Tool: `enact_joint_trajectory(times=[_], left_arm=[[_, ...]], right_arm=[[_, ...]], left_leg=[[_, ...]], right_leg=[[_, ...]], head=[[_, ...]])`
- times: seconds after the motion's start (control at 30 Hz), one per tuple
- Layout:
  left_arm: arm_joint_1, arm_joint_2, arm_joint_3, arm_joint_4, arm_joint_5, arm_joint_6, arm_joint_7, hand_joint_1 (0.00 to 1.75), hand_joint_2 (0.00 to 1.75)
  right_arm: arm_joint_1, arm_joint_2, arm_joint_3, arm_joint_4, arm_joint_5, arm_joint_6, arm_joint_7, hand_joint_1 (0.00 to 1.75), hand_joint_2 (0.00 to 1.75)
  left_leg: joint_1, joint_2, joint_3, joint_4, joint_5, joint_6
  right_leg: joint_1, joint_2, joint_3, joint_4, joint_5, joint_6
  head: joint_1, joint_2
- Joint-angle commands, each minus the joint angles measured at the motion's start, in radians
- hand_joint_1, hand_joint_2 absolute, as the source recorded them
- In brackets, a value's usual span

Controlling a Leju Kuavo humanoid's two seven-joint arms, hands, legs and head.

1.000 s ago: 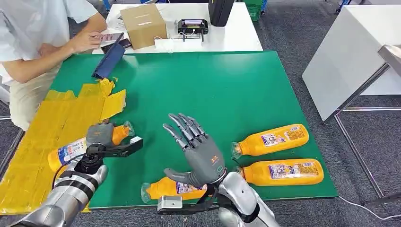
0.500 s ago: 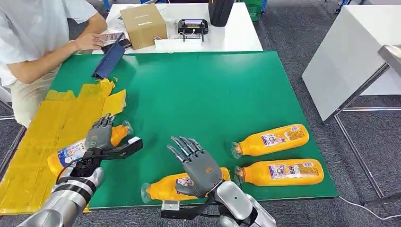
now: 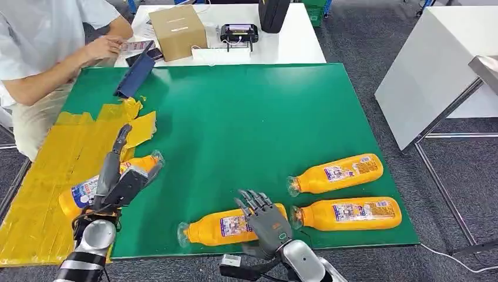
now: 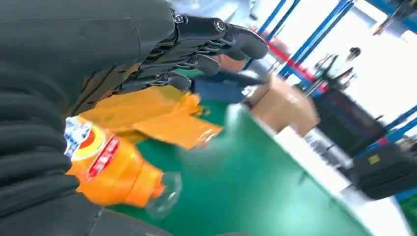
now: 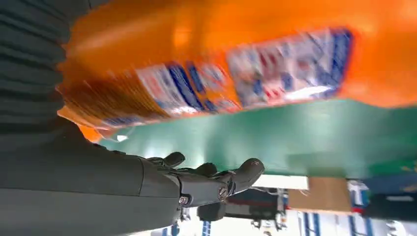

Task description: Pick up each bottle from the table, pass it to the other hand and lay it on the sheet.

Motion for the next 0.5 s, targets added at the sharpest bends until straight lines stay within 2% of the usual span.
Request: enact_joint_trajectory(times=[0.03,0.5], left_arm=[[0.036,-0.023,-0.041,-0.139,0.018,0.005,-0.002,0.00,1.75],[0.036,-0.025,-0.063,-0.134,0.041,0.008,-0.007,0.00,1.75]], right_arm=[[-0.045,0.034,-0.066,0.151,0.020,0.001,0.028,0.00,1.75],[-0.067,0.047,-0.119,0.211,0.039,0.004,0.058,0.00,1.75]], left_leg=[[0.001,-0.001,0.003,0.000,-0.001,-0.001],[0.001,-0.002,0.005,0.000,-0.002,-0.001]], right_leg=[[0.000,0.003,0.003,-0.001,-0.001,-0.001],[0.000,0.004,0.006,-0.001,-0.001,-0.002]], head=[[0.000,0.000],[0.000,0.000]])
